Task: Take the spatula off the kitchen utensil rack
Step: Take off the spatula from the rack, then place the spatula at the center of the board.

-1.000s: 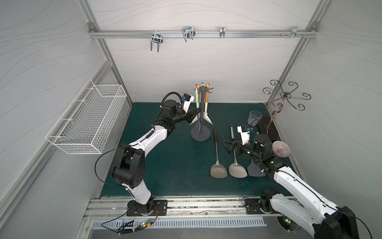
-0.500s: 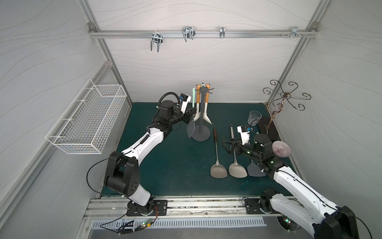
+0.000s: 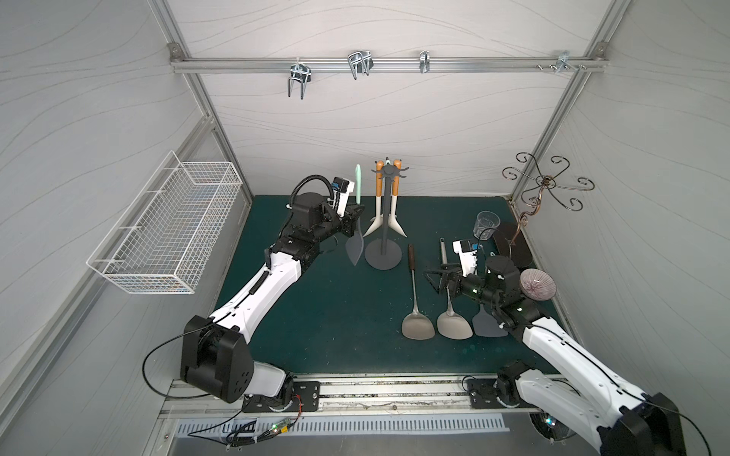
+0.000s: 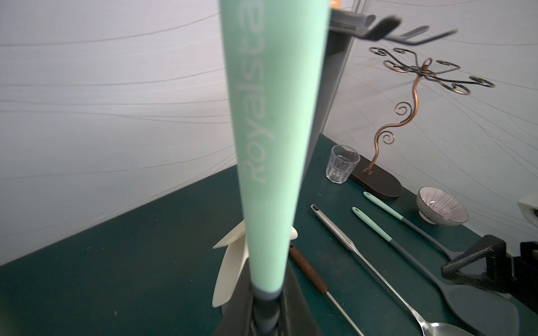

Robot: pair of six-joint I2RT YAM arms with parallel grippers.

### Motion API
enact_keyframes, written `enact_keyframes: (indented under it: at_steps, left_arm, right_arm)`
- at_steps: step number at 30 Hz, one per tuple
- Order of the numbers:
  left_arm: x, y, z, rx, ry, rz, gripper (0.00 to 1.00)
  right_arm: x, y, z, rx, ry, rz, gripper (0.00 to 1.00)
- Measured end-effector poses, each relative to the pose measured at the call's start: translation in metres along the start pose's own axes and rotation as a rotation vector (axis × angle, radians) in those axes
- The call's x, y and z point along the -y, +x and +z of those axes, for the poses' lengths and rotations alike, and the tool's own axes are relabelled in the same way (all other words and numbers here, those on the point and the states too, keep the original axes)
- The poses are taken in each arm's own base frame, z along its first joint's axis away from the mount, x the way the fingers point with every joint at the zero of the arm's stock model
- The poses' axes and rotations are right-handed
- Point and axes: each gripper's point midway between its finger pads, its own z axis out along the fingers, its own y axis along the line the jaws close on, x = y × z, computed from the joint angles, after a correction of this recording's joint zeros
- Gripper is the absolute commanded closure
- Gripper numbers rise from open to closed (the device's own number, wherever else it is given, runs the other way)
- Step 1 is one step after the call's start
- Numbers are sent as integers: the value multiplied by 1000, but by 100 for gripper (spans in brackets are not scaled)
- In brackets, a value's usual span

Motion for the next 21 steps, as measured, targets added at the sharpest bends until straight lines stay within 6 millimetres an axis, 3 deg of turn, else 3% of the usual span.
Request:
enact_keyframes:
  at_steps: [11,21]
  left_arm:
    - [-19,30,-41,-127,-213,-172,100]
    - [-28,96,-69,-386,-385,-330,100]
  right_arm:
    - [-26,-17,3,-2,-56,-28,1]
    - [-52,-35,20,-44,-81,-50,1]
